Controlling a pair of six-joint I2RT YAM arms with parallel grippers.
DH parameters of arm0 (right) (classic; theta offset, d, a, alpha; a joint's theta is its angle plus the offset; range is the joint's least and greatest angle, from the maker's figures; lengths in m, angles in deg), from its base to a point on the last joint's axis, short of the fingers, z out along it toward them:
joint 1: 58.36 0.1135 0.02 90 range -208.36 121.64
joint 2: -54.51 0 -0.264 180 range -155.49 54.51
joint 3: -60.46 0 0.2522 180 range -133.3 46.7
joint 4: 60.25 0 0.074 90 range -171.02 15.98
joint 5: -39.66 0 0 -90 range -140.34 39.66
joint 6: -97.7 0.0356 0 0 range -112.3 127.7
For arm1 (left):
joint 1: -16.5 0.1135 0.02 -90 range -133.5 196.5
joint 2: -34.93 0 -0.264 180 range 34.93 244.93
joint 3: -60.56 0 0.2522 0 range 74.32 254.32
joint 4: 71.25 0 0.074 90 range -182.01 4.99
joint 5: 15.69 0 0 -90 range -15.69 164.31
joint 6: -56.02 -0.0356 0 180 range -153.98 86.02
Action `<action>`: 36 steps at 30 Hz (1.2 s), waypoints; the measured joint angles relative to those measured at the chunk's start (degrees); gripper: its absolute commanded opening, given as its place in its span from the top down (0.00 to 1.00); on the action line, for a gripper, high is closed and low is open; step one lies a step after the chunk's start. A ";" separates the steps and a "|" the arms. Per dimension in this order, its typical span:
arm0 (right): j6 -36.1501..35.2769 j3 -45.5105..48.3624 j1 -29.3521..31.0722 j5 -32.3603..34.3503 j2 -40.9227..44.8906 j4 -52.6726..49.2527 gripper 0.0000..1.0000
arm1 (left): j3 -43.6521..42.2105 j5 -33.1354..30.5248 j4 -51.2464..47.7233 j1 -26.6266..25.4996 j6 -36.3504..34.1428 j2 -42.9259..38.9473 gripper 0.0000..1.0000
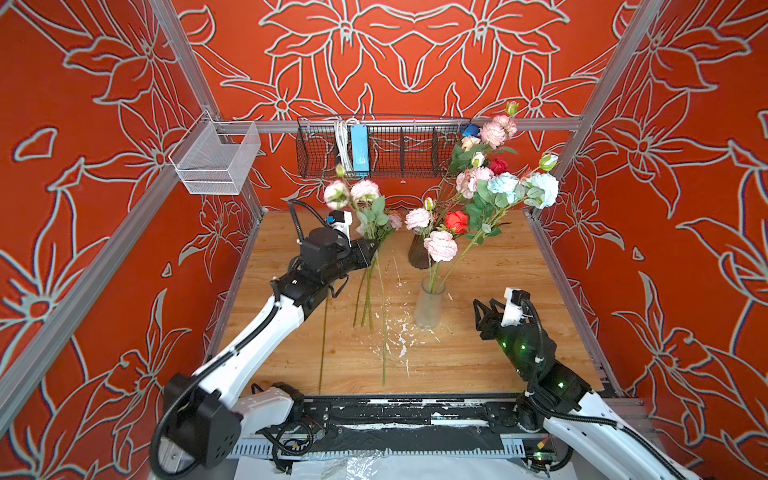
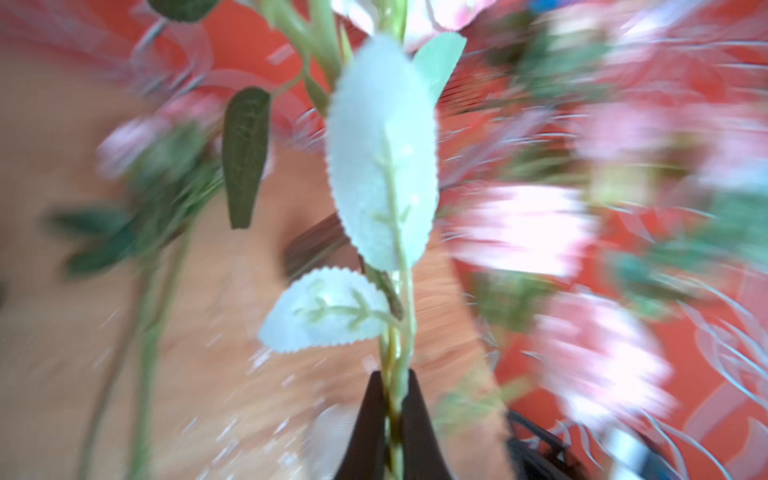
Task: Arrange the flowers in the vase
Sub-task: 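Grasp a pink rose stem with the left gripper and lift it, then carry the pink rose over the clear vase with the left gripper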
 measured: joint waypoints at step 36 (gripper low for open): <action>-1.81 2.71 0.00 -19.93 2.93 6.82 0.26 | 43.45 7.56 6.71 -23.04 -32.52 27.80 1.00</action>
